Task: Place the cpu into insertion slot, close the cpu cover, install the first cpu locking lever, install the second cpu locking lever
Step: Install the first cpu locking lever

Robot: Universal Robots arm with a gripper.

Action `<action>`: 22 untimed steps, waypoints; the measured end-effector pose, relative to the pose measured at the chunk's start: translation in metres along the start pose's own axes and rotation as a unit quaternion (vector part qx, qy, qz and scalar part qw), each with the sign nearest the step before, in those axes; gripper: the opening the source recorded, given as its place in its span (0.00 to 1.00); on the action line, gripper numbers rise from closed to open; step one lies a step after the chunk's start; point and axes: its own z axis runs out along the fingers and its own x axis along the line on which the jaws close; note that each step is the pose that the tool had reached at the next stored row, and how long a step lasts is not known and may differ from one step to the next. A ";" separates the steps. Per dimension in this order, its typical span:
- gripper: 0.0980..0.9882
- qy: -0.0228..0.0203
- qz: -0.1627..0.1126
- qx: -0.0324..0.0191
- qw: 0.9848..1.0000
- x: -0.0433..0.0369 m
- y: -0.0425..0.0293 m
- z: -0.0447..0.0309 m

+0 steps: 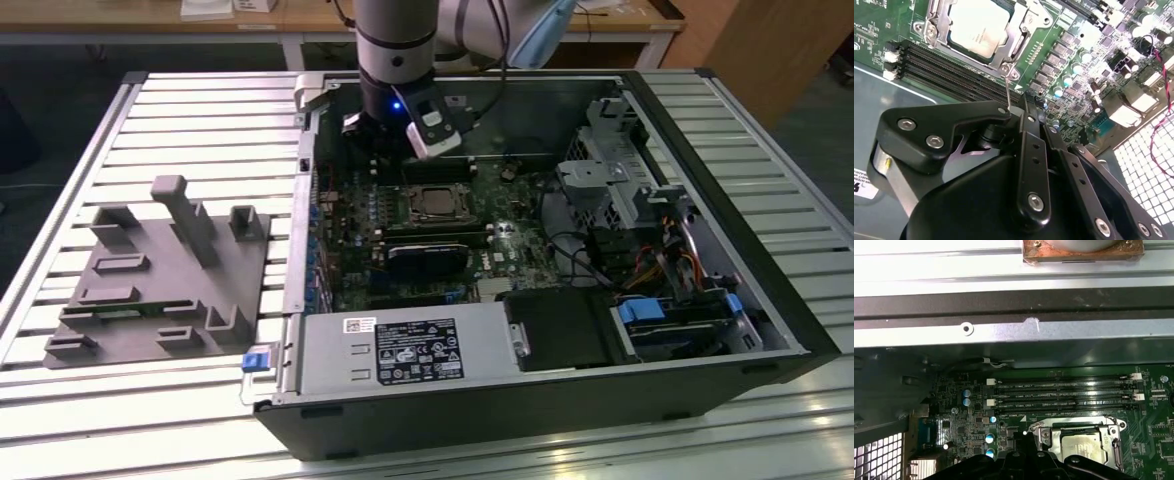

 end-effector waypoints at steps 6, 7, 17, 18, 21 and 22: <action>0.01 0.000 0.000 0.000 1.000 0.0013 -0.0016 -0.0002; 0.01 0.000 0.000 0.000 1.000 0.0018 -0.0017 -0.0001; 0.01 0.001 0.000 -0.023 1.000 0.0065 -0.0033 0.0006; 0.01 0.001 0.000 -0.025 1.000 0.0065 -0.0033 0.0007; 0.01 0.002 0.000 -0.040 0.999 0.0065 -0.0036 0.0010; 0.01 0.002 0.000 -0.043 0.999 0.0065 -0.0036 0.0010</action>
